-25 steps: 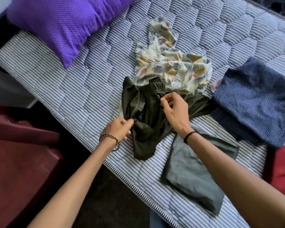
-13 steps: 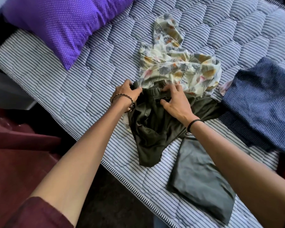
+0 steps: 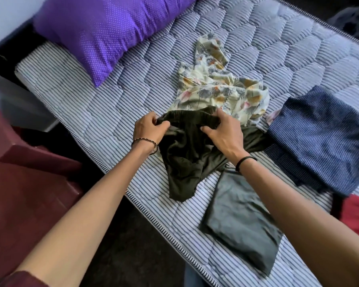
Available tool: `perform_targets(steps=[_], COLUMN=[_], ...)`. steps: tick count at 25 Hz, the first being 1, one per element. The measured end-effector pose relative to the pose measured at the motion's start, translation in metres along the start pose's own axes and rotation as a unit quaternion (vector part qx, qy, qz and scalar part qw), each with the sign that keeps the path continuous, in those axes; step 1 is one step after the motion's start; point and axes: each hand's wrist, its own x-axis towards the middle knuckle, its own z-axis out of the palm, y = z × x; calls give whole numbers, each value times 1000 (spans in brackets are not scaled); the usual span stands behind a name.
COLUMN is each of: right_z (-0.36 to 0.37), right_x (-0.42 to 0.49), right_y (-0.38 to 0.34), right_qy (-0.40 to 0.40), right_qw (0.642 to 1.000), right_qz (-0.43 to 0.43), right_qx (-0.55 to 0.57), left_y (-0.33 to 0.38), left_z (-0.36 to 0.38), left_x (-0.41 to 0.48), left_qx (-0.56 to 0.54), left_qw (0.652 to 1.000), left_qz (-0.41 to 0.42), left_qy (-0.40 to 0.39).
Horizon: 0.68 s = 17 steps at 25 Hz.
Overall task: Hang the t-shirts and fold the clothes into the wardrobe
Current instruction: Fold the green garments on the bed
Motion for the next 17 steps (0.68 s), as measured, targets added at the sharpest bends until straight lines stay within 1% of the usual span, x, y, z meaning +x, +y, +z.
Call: perform_targets(steps=[3, 7, 9, 10, 14, 17], right_z=[-35, -101, -132, -150, -200, -228], right_x=[-25, -64, -80, -90, -127, -149], right_y=[-15, -43, -55, -64, -96, -123], right_qy=[4, 18, 18, 22, 29, 31], right_qw=[999, 995, 994, 994, 994, 991], right_qz=[-30, -93, -103, -108, -105, -131], right_qx=[-24, -22, -26, -24, -13, -23], left_y=[13, 36, 47, 55, 81, 97], left_z=[-38, -100, -128, -148, -196, -225], left_x=[-46, -117, -149, -167, -216, -239], left_qx=[-14, -40, -73, -76, 0, 41], left_qw=[998, 996, 992, 991, 985, 983], left_qz=[46, 40, 47, 64, 163, 173], left_qy=[34, 69, 87, 93, 48, 47])
